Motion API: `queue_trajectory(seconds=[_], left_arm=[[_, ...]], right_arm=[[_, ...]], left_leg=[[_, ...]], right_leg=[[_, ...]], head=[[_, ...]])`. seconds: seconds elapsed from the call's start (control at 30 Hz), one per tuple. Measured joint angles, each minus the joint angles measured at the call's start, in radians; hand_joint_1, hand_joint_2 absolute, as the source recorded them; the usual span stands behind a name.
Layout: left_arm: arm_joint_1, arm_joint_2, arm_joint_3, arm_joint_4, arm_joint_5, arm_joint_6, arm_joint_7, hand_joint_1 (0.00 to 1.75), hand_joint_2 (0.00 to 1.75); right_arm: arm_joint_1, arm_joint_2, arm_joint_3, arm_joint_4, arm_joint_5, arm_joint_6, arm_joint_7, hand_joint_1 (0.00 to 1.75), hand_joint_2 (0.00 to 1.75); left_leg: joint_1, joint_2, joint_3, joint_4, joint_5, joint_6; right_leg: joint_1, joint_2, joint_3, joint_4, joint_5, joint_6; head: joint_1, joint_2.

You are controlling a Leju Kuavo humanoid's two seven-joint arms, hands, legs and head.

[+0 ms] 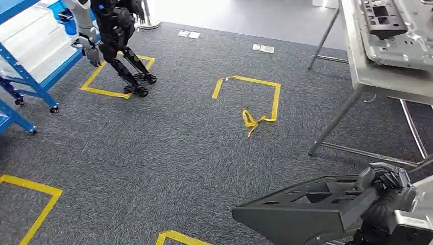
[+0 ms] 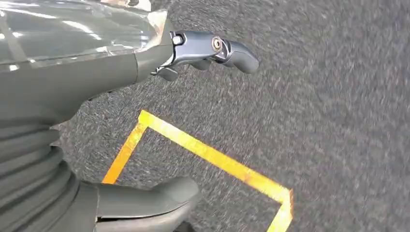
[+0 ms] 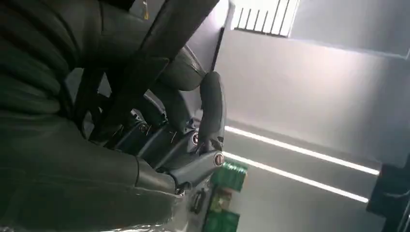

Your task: Take the parts from the cabinet and place them on the table.

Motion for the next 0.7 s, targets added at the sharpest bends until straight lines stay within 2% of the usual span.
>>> queue_trajectory(seconds=[0.03, 0.07, 0.1, 0.13, 0.17, 0.2, 0.23, 0.3, 0.33, 0.37, 0.4, 0.43, 0.47, 0.5, 0.53, 0.57, 0.6, 0.63, 0.67, 0.7], left_arm=[[0.004, -0.004, 0.000, 0.000, 0.002, -0.002, -0.001, 0.00, 1.75], [0.007, -0.007, 0.000, 0.000, 0.005, -0.004, -0.002, 0.00, 1.75], [0.010, -0.011, 0.000, 0.000, 0.011, -0.008, -0.002, 0.00, 1.75], [0.011, -0.013, 0.001, 0.000, 0.019, -0.009, -0.002, 0.00, 1.75], [0.010, -0.013, 0.001, 0.000, 0.024, -0.010, 0.000, 0.00, 1.75], [0.010, -0.010, 0.002, 0.000, 0.026, -0.011, 0.002, 0.00, 1.75], [0.010, -0.010, 0.003, 0.000, 0.033, -0.011, 0.004, 0.00, 1.75], [0.008, -0.008, 0.005, 0.000, 0.045, -0.003, 0.005, 0.00, 1.75], [0.007, -0.009, 0.008, 0.000, 0.052, 0.001, 0.005, 0.00, 1.75], [0.007, -0.009, 0.013, -0.001, 0.058, 0.004, 0.004, 0.00, 1.75], [0.008, -0.010, 0.020, -0.001, 0.060, 0.006, 0.001, 0.00, 1.75], [0.010, -0.012, 0.026, -0.001, 0.065, 0.008, 0.000, 0.00, 1.75], [0.012, -0.013, 0.029, -0.001, 0.068, 0.010, -0.001, 0.00, 1.75], [0.013, -0.013, 0.032, -0.001, 0.074, 0.012, -0.001, 0.00, 1.75], [0.015, -0.013, 0.036, -0.001, 0.077, 0.013, -0.001, 0.00, 1.75], [0.016, -0.014, 0.040, -0.001, 0.078, 0.015, -0.001, 0.00, 1.75], [0.016, -0.014, 0.047, -0.001, 0.080, 0.016, -0.001, 0.00, 1.75], [0.016, -0.014, 0.052, -0.001, 0.085, 0.017, -0.001, 0.00, 1.75], [0.016, -0.014, 0.055, -0.001, 0.087, 0.019, -0.002, 0.00, 1.75], [0.016, -0.013, 0.059, -0.001, 0.090, 0.021, -0.002, 0.00, 1.75]], right_arm=[[0.011, -0.001, -0.008, -0.002, -0.004, 0.003, -0.001, 1.75, 1.75], [0.018, -0.002, -0.014, -0.002, -0.012, 0.007, -0.003, 1.75, 1.75], [0.020, -0.007, -0.022, -0.002, -0.019, 0.012, -0.006, 1.75, 1.75], [0.020, -0.014, -0.031, -0.002, -0.024, 0.016, -0.009, 1.75, 1.75], [0.020, -0.021, -0.035, -0.001, -0.028, 0.016, -0.013, 1.75, 1.75], [0.017, -0.028, -0.041, 0.000, -0.029, 0.017, -0.015, 1.75, 1.75], [0.016, -0.033, -0.041, 0.001, -0.029, 0.016, -0.017, 1.75, 1.75], [0.015, -0.045, -0.045, 0.005, -0.023, 0.005, -0.026, 1.75, 1.75], [0.012, -0.052, -0.045, 0.008, -0.014, -0.003, -0.030, 1.75, 1.75], [0.009, -0.058, -0.045, 0.008, -0.007, -0.010, -0.032, 1.75, 1.75], [0.003, -0.062, -0.044, 0.008, 0.000, -0.020, -0.032, 1.75, 1.75], [-0.005, -0.066, -0.044, 0.010, 0.003, -0.027, -0.032, 1.75, 1.75], [-0.011, -0.068, -0.041, 0.011, 0.006, -0.033, -0.032, 1.75, 1.75], [-0.012, -0.069, -0.038, 0.013, 0.009, -0.040, -0.031, 1.75, 1.75], [-0.013, -0.071, -0.037, 0.014, 0.014, -0.045, -0.029, 1.75, 1.75], [-0.013, -0.071, -0.035, 0.015, 0.022, -0.053, -0.026, 1.75, 1.75], [-0.014, -0.072, -0.033, 0.015, 0.031, -0.064, -0.023, 1.75, 1.75], [-0.018, -0.072, -0.031, 0.015, 0.040, -0.073, -0.022, 1.75, 1.75], [-0.023, -0.074, -0.030, 0.015, 0.054, -0.084, -0.020, 1.75, 1.75], [-0.028, -0.075, -0.028, 0.016, 0.069, -0.097, -0.018, 1.75, 1.75]], left_leg=[[0.000, 0.014, 0.000, 0.000, -0.001, -0.001], [0.000, 0.027, 0.000, 0.000, -0.002, -0.003], [0.000, 0.041, 0.002, 0.001, -0.004, -0.005], [0.000, 0.052, 0.005, 0.001, -0.007, -0.009], [0.000, 0.062, 0.008, 0.001, -0.010, -0.014], [-0.011, 0.071, 0.009, 0.003, -0.018, -0.024], [-0.010, 0.077, 0.012, 0.003, -0.021, -0.029], [-0.008, 0.097, 0.020, -0.002, -0.020, -0.034], [-0.006, 0.107, 0.022, -0.003, -0.022, -0.040], [0.002, 0.070, 0.021, 0.009, -0.035, -0.050], [0.002, 0.022, 0.003, 0.051, -0.068, -0.050], [0.002, -0.003, -0.034, 0.128, -0.113, -0.049], [0.001, -0.014, -0.077, 0.217, -0.153, -0.047], [0.001, -0.017, -0.115, 0.289, -0.179, -0.046], [0.001, -0.018, -0.138, 0.327, -0.182, -0.043], [0.001, -0.019, -0.138, 0.315, -0.159, -0.039], [0.000, -0.023, -0.116, 0.260, -0.115, -0.032], [-0.001, -0.033, -0.074, 0.171, -0.063, -0.024], [-0.002, -0.066, -0.029, 0.078, -0.017, -0.016], [-0.003, -0.123, -0.009, 0.030, -0.013, -0.010]], right_leg=[[-0.001, -0.002, -0.010, 0.024, -0.001, 0.006], [-0.004, -0.005, 0.004, -0.003, 0.012, 0.016], [-0.007, -0.012, 0.044, -0.074, 0.040, 0.027], [-0.010, -0.028, 0.097, -0.166, 0.069, 0.036], [-0.011, -0.062, 0.149, -0.254, 0.092, 0.043], [-0.001, -0.095, 0.169, -0.279, 0.090, 0.034], [0.001, -0.076, 0.166, -0.282, 0.095, 0.023], [0.005, -0.057, 0.160, -0.280, 0.095, 0.016], [0.001, -0.045, 0.160, -0.282, 0.098, 0.007], [-0.012, -0.034, 0.161, -0.285, 0.101, 0.000], [-0.010, -0.026, 0.162, -0.285, 0.101, -0.007], [-0.008, -0.017, 0.160, -0.285, 0.101, -0.018], [-0.003, -0.006, 0.159, -0.284, 0.102, -0.021], [0.000, 0.006, 0.158, -0.284, 0.104, -0.025], [0.005, 0.018, 0.158, -0.284, 0.104, -0.025], [0.007, 0.032, 0.159, -0.284, 0.104, -0.025], [0.008, 0.046, 0.160, -0.284, 0.104, -0.025], [0.009, 0.060, 0.163, -0.284, 0.104, -0.025], [0.009, 0.072, 0.166, -0.284, 0.105, -0.024], [0.010, 0.079, 0.165, -0.282, 0.106, -0.022]], head=[[0.000, 0.000], [0.001, 0.000], [0.002, 0.000], [0.000, 0.000], [0.001, 0.000], [0.001, 0.000], [-0.003, 0.000], [-0.004, 0.000], [-0.004, 0.000], [-0.006, 0.000], [-0.009, 0.000], [-0.009, 0.000], [-0.010, 0.000], [-0.009, 0.000], [-0.010, 0.000], [-0.010, 0.000], [-0.010, 0.000], [-0.010, 0.000], [-0.010, 0.000], [-0.009, 0.000]])
